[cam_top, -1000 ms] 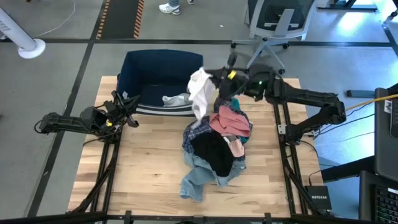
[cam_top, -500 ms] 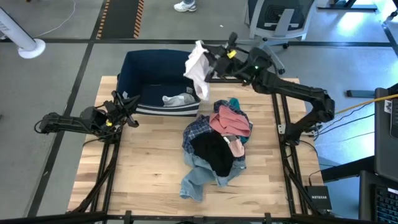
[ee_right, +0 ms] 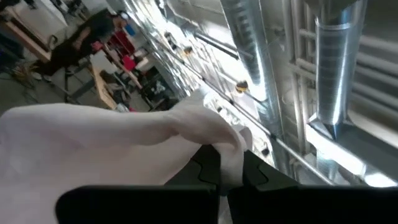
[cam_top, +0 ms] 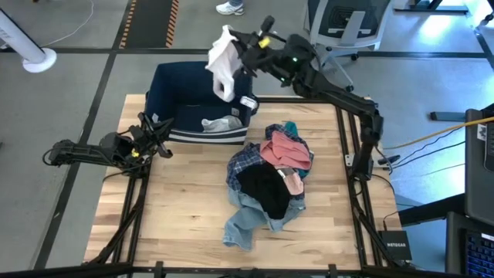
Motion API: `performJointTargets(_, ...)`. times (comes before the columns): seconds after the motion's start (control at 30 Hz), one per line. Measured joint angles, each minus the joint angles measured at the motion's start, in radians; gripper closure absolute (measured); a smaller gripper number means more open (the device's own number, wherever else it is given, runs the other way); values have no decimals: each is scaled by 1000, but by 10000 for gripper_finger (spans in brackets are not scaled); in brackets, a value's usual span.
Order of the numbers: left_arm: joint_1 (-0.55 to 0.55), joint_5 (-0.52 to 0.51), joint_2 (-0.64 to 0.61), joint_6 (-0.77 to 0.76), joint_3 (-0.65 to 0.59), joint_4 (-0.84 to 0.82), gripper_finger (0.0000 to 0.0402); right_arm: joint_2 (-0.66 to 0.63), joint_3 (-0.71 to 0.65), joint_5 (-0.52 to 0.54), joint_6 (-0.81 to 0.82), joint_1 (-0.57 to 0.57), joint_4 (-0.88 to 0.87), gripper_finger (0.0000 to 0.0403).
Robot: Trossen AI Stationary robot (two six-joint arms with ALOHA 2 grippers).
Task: Sort clothes
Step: Put the white underwear into the blue laundry bin
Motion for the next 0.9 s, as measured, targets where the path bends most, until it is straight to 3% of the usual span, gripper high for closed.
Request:
performJointTargets(0.2, 0, 0, 0, 15, 0, -1, 400, 64, 56, 4, 15, -40, -40, 386)
performJointTargets(0.5, 0, 0, 0, 20, 0, -1, 400, 118, 55, 21, 18, -96, -298, 386)
performJointTargets(0.9, 0, 0, 0, 22, 0, -1, 400, 156, 55, -41, 18, -94, -496, 386)
